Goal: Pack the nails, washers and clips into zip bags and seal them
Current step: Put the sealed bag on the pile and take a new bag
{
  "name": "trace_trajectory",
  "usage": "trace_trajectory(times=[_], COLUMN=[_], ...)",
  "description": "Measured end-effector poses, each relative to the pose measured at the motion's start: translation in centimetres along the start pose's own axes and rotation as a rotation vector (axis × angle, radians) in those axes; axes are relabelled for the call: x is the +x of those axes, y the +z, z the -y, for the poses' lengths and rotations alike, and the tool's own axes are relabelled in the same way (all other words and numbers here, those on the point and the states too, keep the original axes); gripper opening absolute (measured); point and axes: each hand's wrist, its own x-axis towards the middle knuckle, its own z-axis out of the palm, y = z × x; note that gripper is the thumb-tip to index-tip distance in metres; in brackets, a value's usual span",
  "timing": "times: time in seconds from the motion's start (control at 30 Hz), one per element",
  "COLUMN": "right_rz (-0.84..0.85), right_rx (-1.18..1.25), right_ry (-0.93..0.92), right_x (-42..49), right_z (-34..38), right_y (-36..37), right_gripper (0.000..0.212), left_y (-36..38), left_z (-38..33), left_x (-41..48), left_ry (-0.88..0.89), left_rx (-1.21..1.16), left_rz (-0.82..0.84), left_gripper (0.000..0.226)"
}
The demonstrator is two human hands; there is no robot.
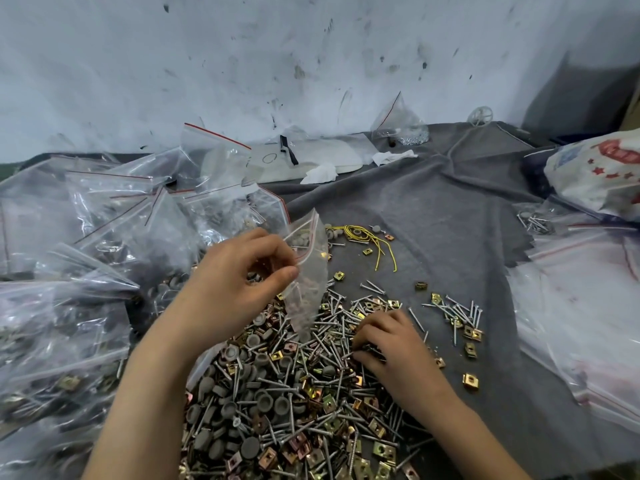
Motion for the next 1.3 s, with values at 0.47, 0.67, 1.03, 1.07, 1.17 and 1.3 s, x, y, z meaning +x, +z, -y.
trace_trajectory(times=[0.47,0.67,1.03,1.07,1.17,1.3], right_rz=[-0.524,-0.427,-0.519,-0.423,0.110,0.286], right_rx=[0.891,0.739,0.594,0.545,0.151,-0.102], right_ry=[0.115,-0.081,0.138,0.198,0.211,0.085], right_x=[1.1,2.3,2.6,2.6,2.5,1.9], right_z=[3.4,6.1,3.4,2.8,0.9,-0.4], right_y=[-7.6,-10.3,-8.2,-7.5,-4.7,-2.3], right_gripper=[0.027,0.009,0.022,0.026,0.013,0.016], left_y=[2.2,2.7,1.1,1.0,0.7,0.7], left_z=[-2.5,-3.2,-2.5,-2.4,-2.2,-2.3], left_x=[-0.1,-0.1,-0.1,0.0,0.0,0.0], left_ry=[0.164,0.247,0.227,0.216,0.205,0.205], left_rx=[0.165,0.132,0.035,0.044,0.057,0.020], left_rz=[0.103,0.195,-0.013,-0.042,-0.097,-0.097], left_gripper=[0.006,0.007,0.013,0.013,0.013,0.013])
